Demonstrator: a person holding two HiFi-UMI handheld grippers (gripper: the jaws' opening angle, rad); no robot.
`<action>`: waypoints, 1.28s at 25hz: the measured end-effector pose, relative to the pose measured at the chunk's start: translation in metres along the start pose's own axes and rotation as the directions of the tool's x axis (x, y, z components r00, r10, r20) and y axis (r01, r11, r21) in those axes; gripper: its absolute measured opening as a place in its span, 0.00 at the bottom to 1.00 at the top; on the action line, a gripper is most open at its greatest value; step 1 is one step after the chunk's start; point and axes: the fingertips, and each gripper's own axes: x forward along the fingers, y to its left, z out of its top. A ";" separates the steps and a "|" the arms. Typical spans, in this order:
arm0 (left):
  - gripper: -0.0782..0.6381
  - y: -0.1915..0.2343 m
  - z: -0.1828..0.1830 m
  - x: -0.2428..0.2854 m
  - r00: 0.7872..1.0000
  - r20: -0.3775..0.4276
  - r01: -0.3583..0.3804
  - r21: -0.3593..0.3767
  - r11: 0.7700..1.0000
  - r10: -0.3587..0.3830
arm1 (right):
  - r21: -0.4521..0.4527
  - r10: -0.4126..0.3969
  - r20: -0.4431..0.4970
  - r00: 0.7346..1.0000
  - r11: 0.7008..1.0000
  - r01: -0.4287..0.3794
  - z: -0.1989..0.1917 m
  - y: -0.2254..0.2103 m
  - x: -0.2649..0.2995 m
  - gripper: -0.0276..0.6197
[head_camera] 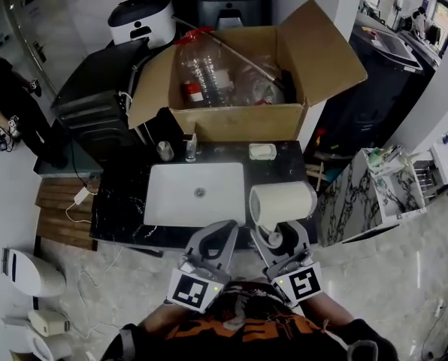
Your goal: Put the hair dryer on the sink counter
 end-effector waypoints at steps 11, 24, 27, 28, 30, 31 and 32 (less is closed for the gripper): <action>0.14 0.005 -0.020 0.001 0.997 -0.072 -0.020 -0.023 1.000 0.018 | -0.005 -0.015 -0.063 0.998 1.000 0.014 -0.025 -0.014 -0.003 0.41; 0.14 0.036 -0.070 0.025 0.993 -0.070 -0.097 0.002 0.995 0.097 | -0.042 -0.071 -0.249 0.966 0.997 0.062 -0.105 -0.049 0.009 0.40; 0.14 0.039 -0.093 0.044 0.992 -0.089 -0.086 0.036 0.996 0.088 | -0.032 -0.080 -0.258 0.963 0.997 0.074 -0.127 -0.061 0.016 0.40; 0.14 0.038 -0.099 0.050 0.992 -0.091 -0.082 0.030 0.996 0.084 | -0.028 -0.084 -0.269 0.960 0.996 0.080 -0.134 -0.065 0.018 0.40; 0.14 0.033 -0.109 0.058 0.993 -0.097 -0.067 0.004 0.998 0.067 | -0.024 -0.097 -0.300 0.949 0.995 0.094 -0.148 -0.073 0.020 0.40; 0.14 0.030 -0.113 0.061 0.993 -0.106 -0.056 -0.003 0.998 0.055 | -0.022 -0.104 -0.316 0.943 0.995 0.102 -0.156 -0.077 0.022 0.40; 0.14 0.027 -0.117 0.062 0.992 -0.116 -0.047 -0.004 0.999 0.046 | -0.018 -0.110 -0.332 0.937 0.994 0.110 -0.164 -0.082 0.023 0.40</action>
